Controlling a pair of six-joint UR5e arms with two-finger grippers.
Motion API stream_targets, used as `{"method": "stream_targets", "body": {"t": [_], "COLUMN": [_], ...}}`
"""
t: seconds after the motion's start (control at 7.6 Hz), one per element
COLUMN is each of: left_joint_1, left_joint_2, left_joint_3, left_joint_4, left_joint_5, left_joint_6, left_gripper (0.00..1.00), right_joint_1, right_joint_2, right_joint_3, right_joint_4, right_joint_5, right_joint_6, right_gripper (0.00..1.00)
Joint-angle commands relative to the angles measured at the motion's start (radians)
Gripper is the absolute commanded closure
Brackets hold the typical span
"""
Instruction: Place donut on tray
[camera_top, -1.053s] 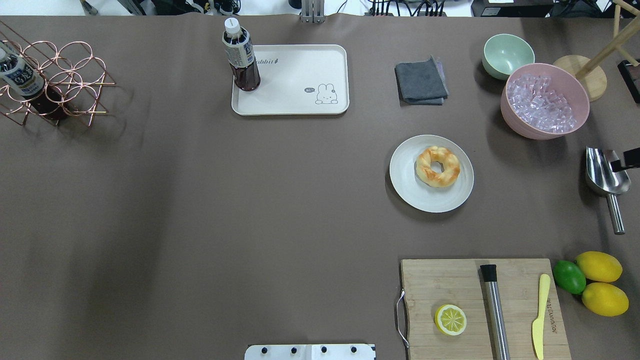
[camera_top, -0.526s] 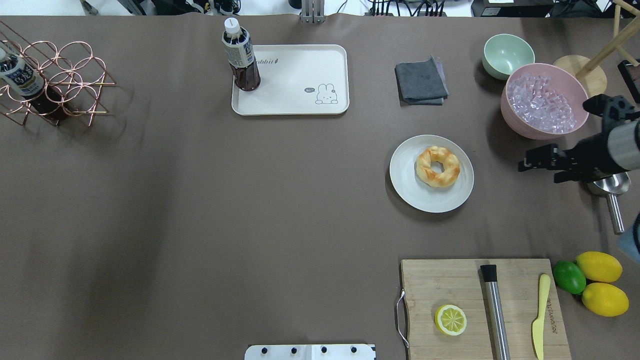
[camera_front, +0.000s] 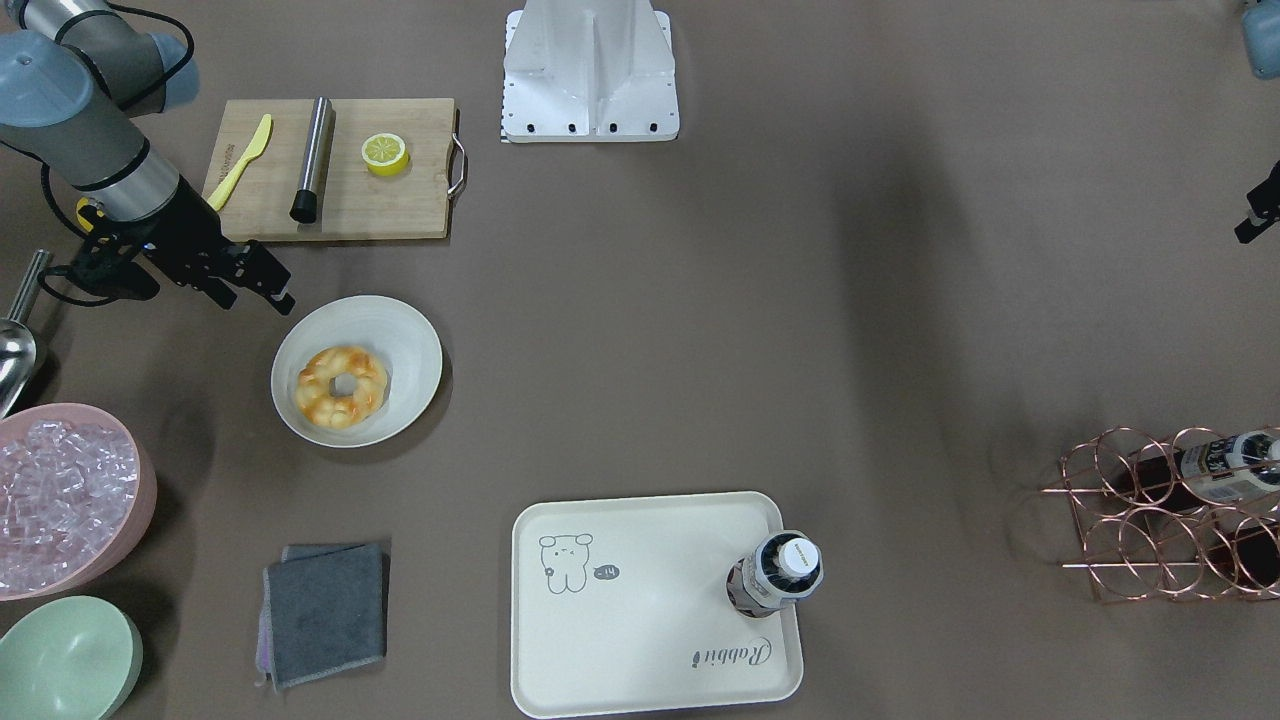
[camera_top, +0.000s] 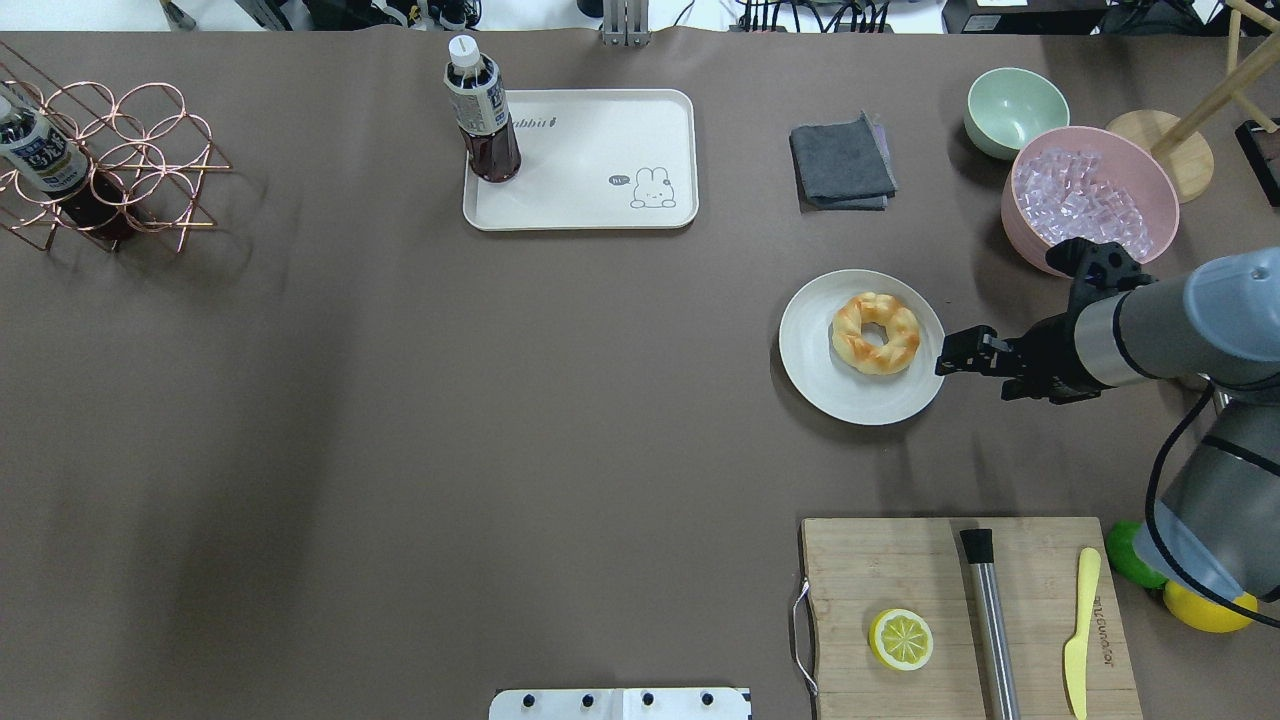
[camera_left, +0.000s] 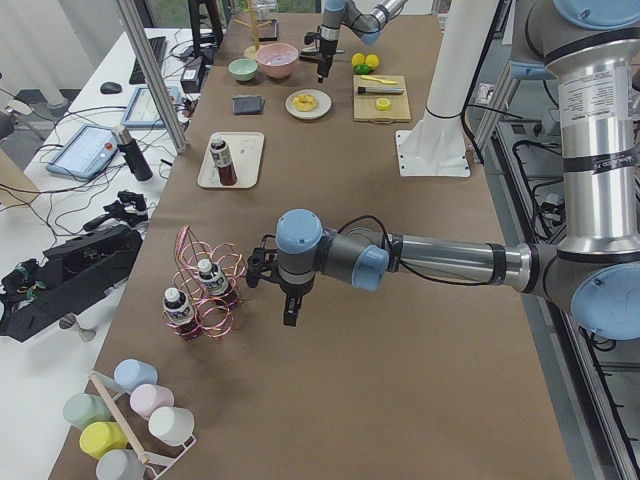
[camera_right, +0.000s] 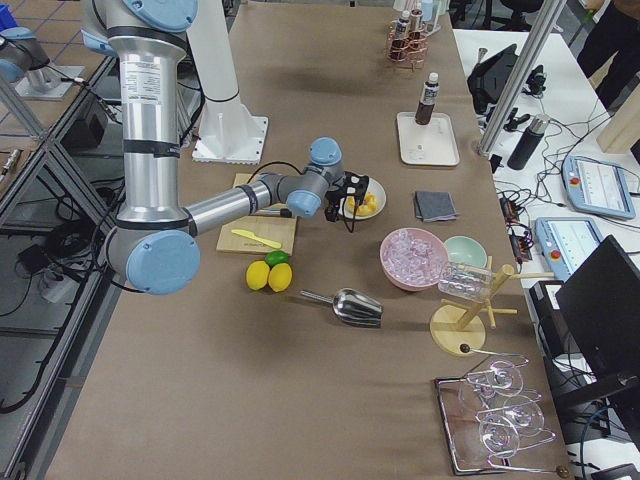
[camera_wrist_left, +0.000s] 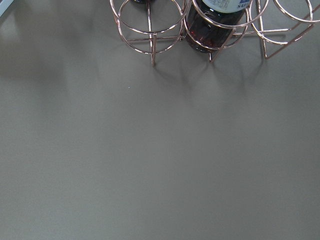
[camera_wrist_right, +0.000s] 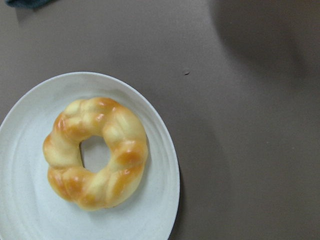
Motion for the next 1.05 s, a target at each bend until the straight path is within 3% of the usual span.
{"method": "stream_targets", "body": {"t": [0.0, 0.53, 0.79, 0.92], "left_joint_1": [0.000, 0.000, 0.000, 0.000], "left_joint_2": [-0.001, 0.003, 0.001, 0.001], "left_joint_3": [0.002, 0.002, 0.003, 0.002], "left_joint_4": [-0.001, -0.001, -0.001, -0.001], "left_joint_5": [0.000, 0.000, 0.001, 0.001], "left_joint_6": [0.000, 0.000, 0.000, 0.000], "left_gripper": [0.02, 0.02, 0.02, 0.02], "right_joint_1": [-0.066, -0.087, -0.087, -0.087], "right_joint_2": [0.082, 0.117, 0.116, 0.116], "right_joint_3": [-0.002, -0.072, -0.077, -0.075], "right_joint_4": [-0.148, -0.142, -0.141, -0.142], "right_joint_5": [-0.067, -0.076, -0.076, -0.076], "right_joint_6": [0.034, 0.037, 0.037, 0.037], "right_gripper": [0.17, 0.25, 0.36, 0.47]}}
